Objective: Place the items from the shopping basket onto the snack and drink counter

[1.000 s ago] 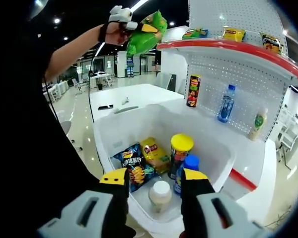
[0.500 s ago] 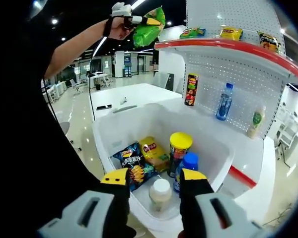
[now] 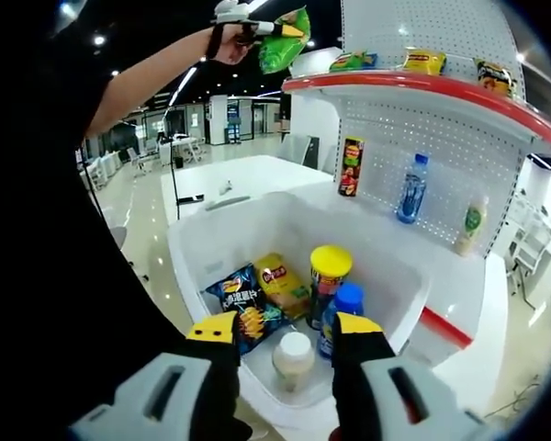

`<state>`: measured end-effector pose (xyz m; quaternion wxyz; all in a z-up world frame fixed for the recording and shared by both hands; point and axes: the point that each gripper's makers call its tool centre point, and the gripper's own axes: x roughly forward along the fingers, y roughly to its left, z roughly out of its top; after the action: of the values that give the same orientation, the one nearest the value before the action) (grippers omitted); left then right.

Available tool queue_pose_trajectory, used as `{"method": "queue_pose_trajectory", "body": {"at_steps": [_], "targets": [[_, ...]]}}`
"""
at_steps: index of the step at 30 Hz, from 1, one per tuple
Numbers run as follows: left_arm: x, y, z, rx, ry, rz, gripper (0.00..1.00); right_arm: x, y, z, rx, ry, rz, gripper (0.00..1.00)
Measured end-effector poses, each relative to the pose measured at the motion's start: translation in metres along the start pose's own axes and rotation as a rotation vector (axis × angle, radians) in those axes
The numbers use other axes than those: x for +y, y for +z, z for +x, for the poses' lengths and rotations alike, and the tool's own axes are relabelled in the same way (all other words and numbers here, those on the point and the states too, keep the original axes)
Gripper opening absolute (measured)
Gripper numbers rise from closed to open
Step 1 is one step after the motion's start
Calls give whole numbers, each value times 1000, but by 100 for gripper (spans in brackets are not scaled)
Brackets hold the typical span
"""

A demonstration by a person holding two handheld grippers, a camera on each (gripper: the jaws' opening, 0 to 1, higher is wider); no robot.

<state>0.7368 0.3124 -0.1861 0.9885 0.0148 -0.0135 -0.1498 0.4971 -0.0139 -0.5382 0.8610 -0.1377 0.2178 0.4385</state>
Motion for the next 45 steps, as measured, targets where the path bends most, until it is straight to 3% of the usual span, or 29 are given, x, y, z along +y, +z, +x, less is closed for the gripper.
{"method": "queue_pose_trajectory", "body": {"at_steps": [7, 19, 30, 45], "targets": [[22, 27, 17, -51, 64, -5, 40, -3, 0, -1, -2, -9, 4, 40], [57, 45, 45, -116, 144, -79, 40, -11, -5, -8, 9, -37, 18, 40], [79, 47, 81, -119, 177, -128, 40, -13, -9, -14, 20, -68, 36, 40], [102, 32, 116, -113, 209, -174, 40, -14, -13, -17, 22, -101, 62, 39]]}}
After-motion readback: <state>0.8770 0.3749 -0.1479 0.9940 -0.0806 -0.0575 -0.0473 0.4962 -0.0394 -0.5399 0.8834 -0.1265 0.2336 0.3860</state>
